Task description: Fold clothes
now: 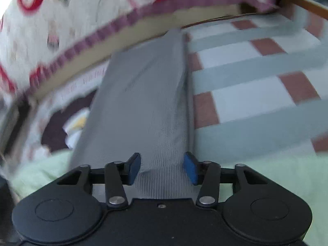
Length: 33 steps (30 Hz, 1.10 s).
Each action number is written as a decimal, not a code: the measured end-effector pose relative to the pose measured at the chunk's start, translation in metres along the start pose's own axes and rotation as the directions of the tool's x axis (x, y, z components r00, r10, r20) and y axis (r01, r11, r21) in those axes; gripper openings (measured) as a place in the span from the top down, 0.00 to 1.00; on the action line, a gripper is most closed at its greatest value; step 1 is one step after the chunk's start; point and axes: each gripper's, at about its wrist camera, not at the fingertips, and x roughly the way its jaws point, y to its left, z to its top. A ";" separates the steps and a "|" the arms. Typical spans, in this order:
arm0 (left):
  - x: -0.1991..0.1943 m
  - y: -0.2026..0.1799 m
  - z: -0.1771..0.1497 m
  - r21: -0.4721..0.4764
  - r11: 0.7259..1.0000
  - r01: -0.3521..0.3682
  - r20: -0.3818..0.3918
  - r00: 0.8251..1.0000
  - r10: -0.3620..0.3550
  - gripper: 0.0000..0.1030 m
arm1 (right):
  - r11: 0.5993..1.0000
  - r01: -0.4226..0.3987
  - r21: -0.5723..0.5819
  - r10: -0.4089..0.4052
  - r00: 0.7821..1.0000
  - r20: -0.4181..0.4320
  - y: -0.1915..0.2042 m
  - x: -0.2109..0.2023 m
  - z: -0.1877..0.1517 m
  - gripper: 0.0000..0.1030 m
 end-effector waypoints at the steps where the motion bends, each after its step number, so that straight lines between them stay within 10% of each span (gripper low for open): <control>1: 0.000 0.000 -0.001 0.014 1.000 0.001 -0.001 1.000 -0.001 0.67 | 0.997 0.063 -0.046 -0.061 0.998 0.030 0.000 0.002 0.002 0.98; 5: 0.000 0.000 -0.005 0.036 0.999 -0.004 -0.003 1.000 0.004 0.67 | 0.973 0.229 0.032 -0.231 0.958 0.169 -0.031 -0.016 0.007 0.97; 7: -0.003 0.001 -0.005 0.042 0.999 -0.004 -0.005 1.000 0.004 0.65 | 0.987 0.111 0.119 -0.129 0.978 0.161 -0.049 -0.033 0.000 0.90; 9: -0.010 0.005 -0.004 0.035 0.999 -0.009 -0.013 1.000 0.010 0.64 | 0.985 0.003 0.171 -0.023 0.994 0.110 -0.058 -0.052 -0.019 0.52; 11: -0.022 0.010 -0.004 0.034 0.998 -0.047 -0.007 0.999 0.047 0.60 | 0.979 -0.055 0.196 0.043 0.997 0.067 -0.064 -0.069 -0.044 0.40; 16: -0.070 0.031 -0.009 0.032 0.981 -0.191 0.023 0.981 0.190 0.51 | 0.964 -0.063 0.257 0.082 0.995 -0.061 -0.082 -0.096 -0.118 0.40; 25: -0.095 0.071 -0.049 -0.239 0.970 -0.043 -0.164 0.987 0.003 0.42 | 0.872 -0.192 0.451 0.222 0.975 -0.013 -0.096 -0.100 -0.179 0.39; 27: -0.095 0.072 -0.058 -0.314 0.949 -0.007 -0.196 0.979 -0.058 0.41 | 0.891 -0.239 0.387 0.247 0.969 0.029 -0.085 -0.105 -0.177 0.77; 30: -0.088 0.073 -0.072 -0.411 0.911 0.034 -0.227 0.964 -0.138 0.35 | 0.935 -0.275 0.223 0.257 0.961 0.106 -0.062 -0.120 -0.171 0.84; 32: -0.080 0.062 -0.080 -0.370 0.928 0.040 -0.282 0.947 -0.153 0.58 | 0.929 -0.281 0.243 0.266 0.960 0.091 -0.058 -0.120 -0.167 0.84; 33: -0.079 0.054 -0.084 -0.325 0.945 0.043 -0.287 0.947 -0.142 0.89 | 0.934 -0.268 0.236 0.257 0.964 0.075 -0.057 -0.118 -0.167 0.84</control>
